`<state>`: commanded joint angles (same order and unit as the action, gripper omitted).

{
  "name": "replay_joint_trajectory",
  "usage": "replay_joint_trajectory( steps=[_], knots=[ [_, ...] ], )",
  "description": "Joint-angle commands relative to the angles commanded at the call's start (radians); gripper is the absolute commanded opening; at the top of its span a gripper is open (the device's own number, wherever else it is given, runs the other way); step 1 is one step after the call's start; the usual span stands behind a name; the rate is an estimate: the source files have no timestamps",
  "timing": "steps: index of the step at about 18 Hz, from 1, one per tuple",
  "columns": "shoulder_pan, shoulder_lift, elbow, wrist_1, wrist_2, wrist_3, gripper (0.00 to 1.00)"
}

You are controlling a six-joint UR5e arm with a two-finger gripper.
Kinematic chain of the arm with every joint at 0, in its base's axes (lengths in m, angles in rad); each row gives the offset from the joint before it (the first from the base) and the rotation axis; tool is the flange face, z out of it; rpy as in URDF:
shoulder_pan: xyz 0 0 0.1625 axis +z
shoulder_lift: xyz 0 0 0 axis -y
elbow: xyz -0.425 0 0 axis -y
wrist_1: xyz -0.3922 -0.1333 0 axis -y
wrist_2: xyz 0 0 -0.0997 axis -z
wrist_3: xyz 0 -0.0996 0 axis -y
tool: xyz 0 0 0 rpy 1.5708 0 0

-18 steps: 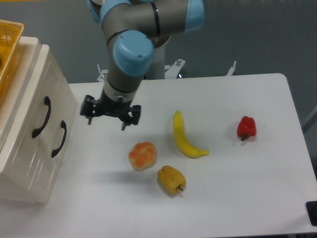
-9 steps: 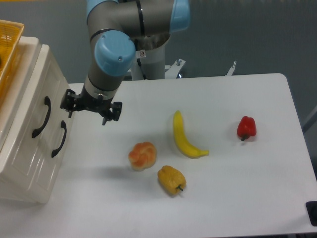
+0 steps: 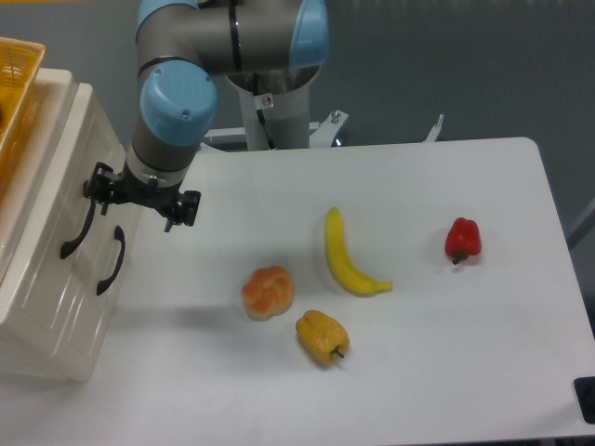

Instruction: Slide the top white drawer open

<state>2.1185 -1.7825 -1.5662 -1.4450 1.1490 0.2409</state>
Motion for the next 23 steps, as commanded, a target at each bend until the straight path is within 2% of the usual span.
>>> replay_joint_trajectory(
  steps=[5, 23],
  knots=[
    [-0.02, -0.026, 0.0, 0.012, -0.002, 0.0, 1.0],
    [-0.06, -0.043, 0.0, 0.02, -0.009, -0.014, 1.0]
  ],
)
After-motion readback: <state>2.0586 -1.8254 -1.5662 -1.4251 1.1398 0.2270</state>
